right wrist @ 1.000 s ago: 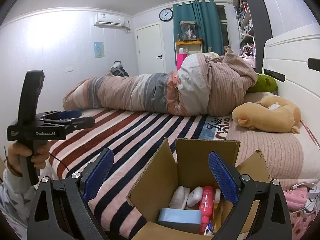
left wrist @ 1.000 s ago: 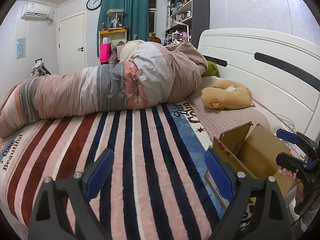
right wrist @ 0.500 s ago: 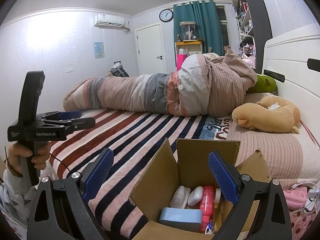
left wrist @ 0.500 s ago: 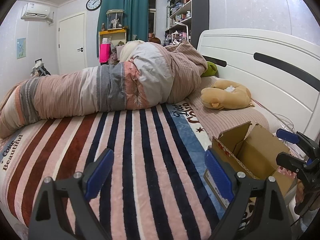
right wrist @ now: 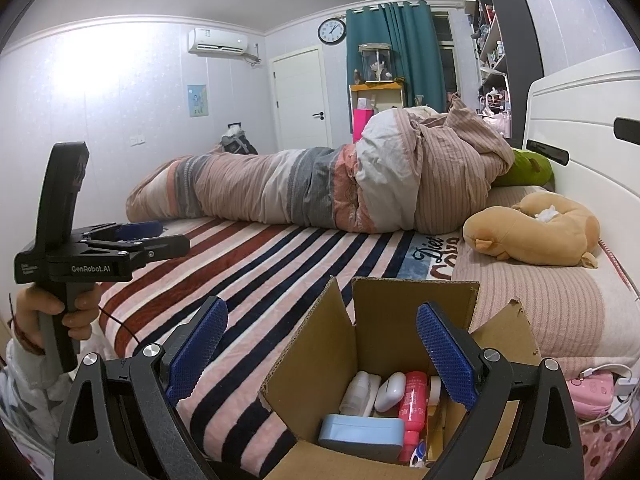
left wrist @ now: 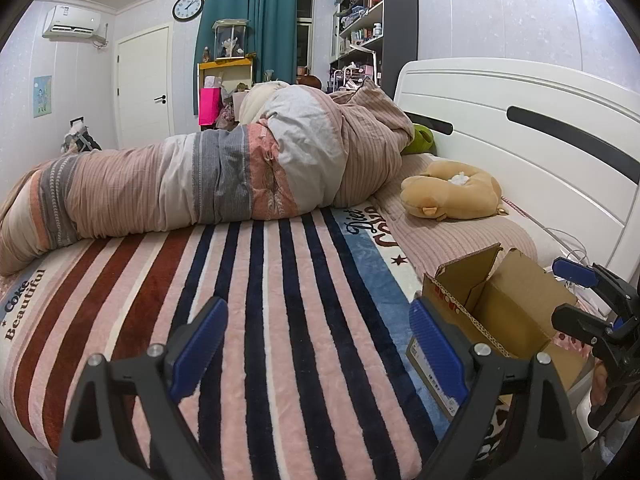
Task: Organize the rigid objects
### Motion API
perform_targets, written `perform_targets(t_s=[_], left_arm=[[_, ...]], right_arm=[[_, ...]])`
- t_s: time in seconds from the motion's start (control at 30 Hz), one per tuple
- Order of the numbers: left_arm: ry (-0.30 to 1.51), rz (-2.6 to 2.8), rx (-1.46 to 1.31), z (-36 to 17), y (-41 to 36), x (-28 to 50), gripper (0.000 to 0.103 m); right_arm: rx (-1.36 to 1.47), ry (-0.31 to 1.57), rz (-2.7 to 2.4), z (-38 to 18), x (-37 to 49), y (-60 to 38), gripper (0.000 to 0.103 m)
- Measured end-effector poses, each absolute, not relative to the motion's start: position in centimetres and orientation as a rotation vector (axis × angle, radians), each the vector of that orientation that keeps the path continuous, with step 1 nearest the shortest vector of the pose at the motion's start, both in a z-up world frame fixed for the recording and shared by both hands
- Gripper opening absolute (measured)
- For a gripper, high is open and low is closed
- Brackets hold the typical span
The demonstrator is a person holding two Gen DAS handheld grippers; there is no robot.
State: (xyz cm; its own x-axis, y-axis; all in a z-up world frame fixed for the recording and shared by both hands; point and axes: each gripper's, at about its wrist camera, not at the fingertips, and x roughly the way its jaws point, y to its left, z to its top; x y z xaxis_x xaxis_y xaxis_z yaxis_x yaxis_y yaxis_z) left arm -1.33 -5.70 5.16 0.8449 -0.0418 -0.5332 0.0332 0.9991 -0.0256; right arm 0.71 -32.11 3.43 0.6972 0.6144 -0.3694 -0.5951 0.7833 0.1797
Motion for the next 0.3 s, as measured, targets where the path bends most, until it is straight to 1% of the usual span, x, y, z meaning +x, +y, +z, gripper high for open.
perform_targets(t_s=[0.3], left_arm=[[0.565,-0.036,-0.015,5.22,-5.84,-1.39,0.091]], right_arm=[[0.048,0.429,0.678,3.40,0.78,-32.21,0.095]])
